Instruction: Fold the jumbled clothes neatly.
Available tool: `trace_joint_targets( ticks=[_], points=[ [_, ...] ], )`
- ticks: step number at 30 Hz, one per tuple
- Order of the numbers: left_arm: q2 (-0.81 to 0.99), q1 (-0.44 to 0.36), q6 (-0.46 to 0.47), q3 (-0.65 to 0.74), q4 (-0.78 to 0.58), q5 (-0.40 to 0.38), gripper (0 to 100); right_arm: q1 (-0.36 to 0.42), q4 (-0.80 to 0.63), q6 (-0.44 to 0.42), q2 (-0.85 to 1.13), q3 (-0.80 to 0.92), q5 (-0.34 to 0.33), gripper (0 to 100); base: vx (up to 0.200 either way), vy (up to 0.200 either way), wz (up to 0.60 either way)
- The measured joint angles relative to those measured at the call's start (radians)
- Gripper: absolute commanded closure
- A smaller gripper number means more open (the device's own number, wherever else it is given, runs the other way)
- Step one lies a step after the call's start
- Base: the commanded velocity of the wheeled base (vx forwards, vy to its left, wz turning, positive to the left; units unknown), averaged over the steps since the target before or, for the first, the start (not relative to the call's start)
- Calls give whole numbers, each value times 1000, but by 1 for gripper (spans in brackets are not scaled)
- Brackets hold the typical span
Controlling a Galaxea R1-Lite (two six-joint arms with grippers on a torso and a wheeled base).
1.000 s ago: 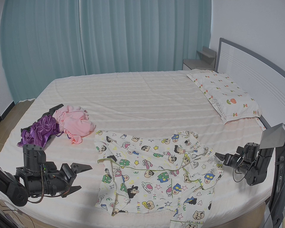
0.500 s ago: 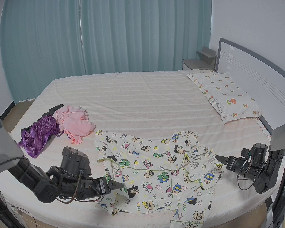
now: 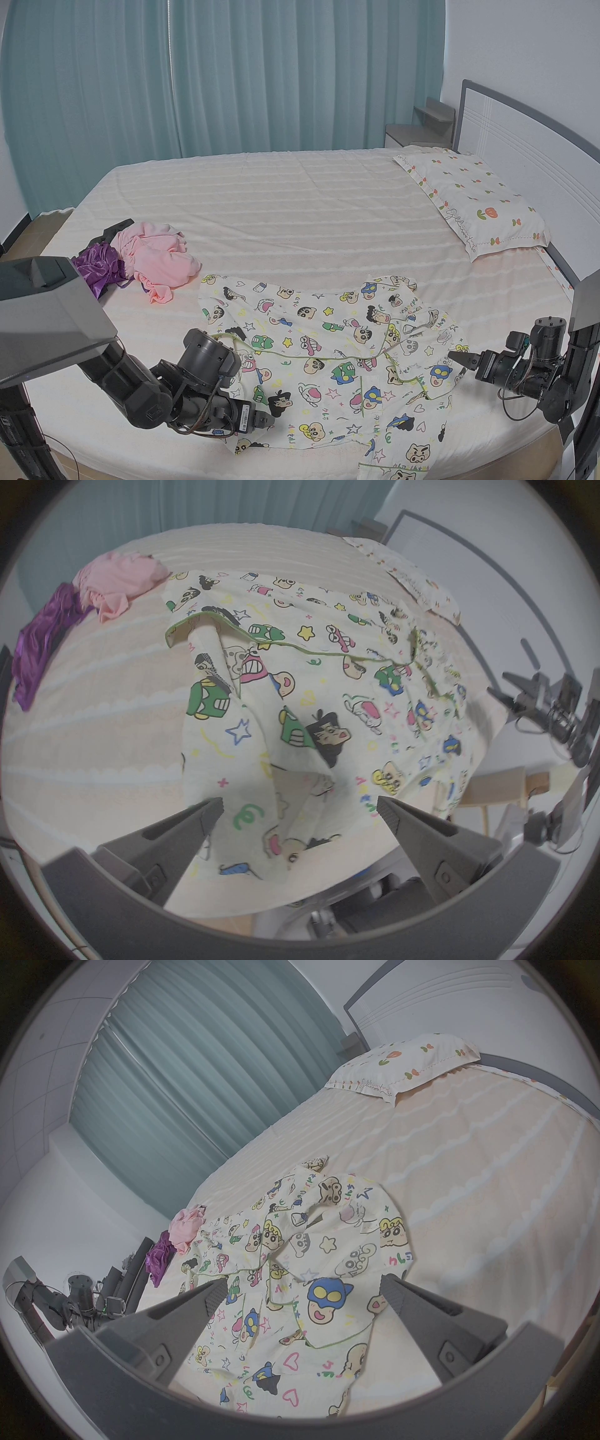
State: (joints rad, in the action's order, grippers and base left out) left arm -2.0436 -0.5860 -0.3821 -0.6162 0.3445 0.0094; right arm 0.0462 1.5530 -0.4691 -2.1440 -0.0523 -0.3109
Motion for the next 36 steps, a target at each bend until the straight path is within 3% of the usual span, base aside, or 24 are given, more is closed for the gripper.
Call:
trace_joint_targets(
  ticks=[8,21,27,36],
  points=[
    [-49,-13,87,-95,-162,161,0,16,0,4,0,13,0,0,0,0,0],
    [-97,-21,129,-112,-227,246,0,30,0,8,-3,24,0,0,0,0,0],
    [-100,28,149,-103,-267,310,0,31,0,8,-4,24,0,0,0,0,0],
    [-44,114,151,-1,-270,333,0,33,0,9,-6,28,0,0,0,0,0]
  ],
)
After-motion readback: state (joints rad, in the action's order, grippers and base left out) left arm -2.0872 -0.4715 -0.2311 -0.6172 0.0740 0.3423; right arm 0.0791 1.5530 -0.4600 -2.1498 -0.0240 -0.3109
